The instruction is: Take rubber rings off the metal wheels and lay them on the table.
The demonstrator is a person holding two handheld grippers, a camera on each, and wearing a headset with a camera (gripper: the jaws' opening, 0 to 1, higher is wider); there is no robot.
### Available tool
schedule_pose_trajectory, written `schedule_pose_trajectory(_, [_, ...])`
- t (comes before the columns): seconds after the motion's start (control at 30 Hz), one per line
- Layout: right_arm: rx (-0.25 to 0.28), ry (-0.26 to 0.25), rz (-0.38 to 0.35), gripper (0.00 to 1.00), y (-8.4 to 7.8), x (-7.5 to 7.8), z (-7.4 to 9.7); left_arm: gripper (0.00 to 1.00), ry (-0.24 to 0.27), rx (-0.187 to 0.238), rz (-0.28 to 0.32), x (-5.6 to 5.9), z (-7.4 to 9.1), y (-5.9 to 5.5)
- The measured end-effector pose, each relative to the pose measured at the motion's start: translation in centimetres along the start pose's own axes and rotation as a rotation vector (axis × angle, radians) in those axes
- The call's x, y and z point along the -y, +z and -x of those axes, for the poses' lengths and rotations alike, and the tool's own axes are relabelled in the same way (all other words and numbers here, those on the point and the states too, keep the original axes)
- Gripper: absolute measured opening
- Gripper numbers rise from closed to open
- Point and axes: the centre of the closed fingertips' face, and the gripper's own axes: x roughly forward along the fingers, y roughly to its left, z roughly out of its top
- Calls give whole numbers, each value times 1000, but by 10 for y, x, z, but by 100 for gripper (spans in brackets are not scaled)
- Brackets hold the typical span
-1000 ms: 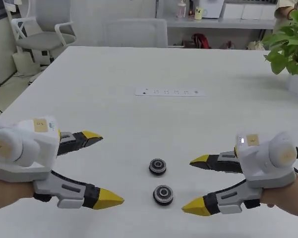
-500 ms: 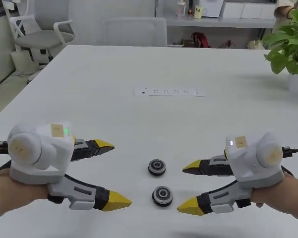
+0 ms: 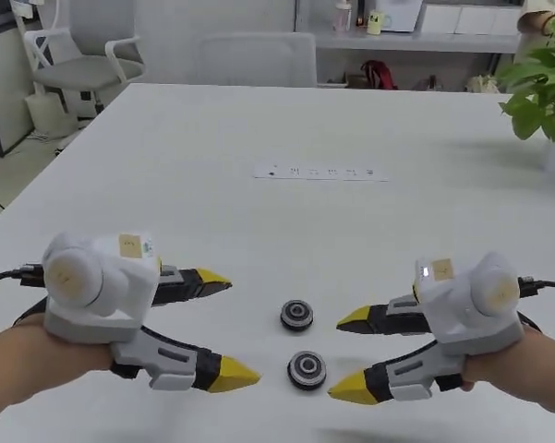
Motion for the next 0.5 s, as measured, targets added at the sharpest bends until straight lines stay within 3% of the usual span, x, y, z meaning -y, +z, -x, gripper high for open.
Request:
schedule_pose_trajectory(0.27, [-20,12,2,49,-6,-1,-2,69,-7,-4,3,-2,-4,-1])
schedule_pose_trajectory(0.5, [-22,17,2,49,-6,-2,-4,66,-25,-27,3,-1,-10,-9])
